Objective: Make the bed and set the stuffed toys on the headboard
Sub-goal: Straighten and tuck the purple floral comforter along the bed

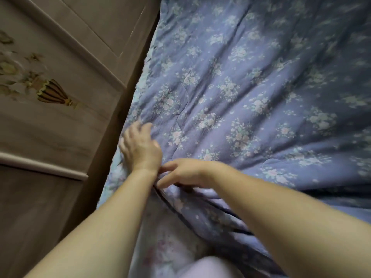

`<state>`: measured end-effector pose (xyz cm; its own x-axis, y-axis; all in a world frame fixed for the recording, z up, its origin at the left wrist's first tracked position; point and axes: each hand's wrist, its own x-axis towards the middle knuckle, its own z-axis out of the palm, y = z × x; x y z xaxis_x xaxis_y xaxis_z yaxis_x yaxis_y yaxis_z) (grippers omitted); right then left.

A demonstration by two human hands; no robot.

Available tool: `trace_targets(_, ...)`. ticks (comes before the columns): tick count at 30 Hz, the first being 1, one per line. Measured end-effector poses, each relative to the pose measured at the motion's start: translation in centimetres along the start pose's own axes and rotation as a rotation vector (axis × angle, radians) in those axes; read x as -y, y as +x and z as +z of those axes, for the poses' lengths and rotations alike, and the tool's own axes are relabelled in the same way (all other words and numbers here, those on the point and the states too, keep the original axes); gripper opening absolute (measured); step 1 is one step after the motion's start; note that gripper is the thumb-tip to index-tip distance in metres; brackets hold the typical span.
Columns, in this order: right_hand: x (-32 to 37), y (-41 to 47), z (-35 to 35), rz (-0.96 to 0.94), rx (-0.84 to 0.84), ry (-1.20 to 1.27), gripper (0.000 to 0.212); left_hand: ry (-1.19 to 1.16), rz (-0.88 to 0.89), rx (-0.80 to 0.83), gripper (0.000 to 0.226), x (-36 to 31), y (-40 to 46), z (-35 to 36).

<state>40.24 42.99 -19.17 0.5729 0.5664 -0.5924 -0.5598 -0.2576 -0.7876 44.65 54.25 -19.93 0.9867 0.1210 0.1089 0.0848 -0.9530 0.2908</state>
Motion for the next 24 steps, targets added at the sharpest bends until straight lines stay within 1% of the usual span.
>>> trace_targets(1,-0.1,-0.9,-1.2,0.025,-0.016,0.006,0.042,-0.022,0.071,0.064,0.04,-0.8,-0.6,0.1)
trace_targets(2,-0.3,-1.9,-2.6,0.049,-0.071,0.004,0.04,-0.06,0.126,0.134,0.034,-1.7,-1.2,0.1)
trace_targets(4,-1.3,-4.4,-5.6,0.068,-0.235,0.004,0.028,-0.126,0.201,0.284,0.033,-3.6,-2.7,0.4)
trace_targets(6,-2.7,-7.5,-8.5,0.089,-0.405,-0.003,0.023,-0.09,0.216,0.455,0.04,-5.7,-4.8,1.2)
trace_targets(8,-4.3,-10.8,-11.2,0.14,-0.586,-0.069,0.021,0.013,0.199,0.642,0.051,-8.2,-7.0,2.4)
trace_targets(10,-6.2,-13.6,-13.7,0.217,-0.746,-0.279,0.02,0.097,0.186,0.795,0.069,-10.5,-9.0,3.5)
trace_targets(12,-7.9,-15.6,-15.1,0.322,-0.825,-0.515,0.021,0.121,0.158,0.902,0.082,-11.6,-10.0,4.0)
trace_targets(14,-9.3,-16.6,-15.7,0.416,-0.839,-0.663,0.024,0.134,0.139,0.952,0.085,-11.9,-10.1,4.2)
trace_targets(17,-10.6,-16.6,-15.8,0.476,-0.815,-0.784,0.031,0.19,0.133,0.945,0.085,-12.2,-10.1,4.7)
trace_targets(20,-11.1,-15.1,-14.9,0.421,-0.857,-0.807,0.045,0.226,0.111,0.932,0.087,-12.6,-9.9,5.2)
trace_targets(24,-11.4,-12.5,-13.4,0.329,-0.976,-0.723,0.056,0.248,0.066,0.894,0.09,-12.5,-9.6,6.2)
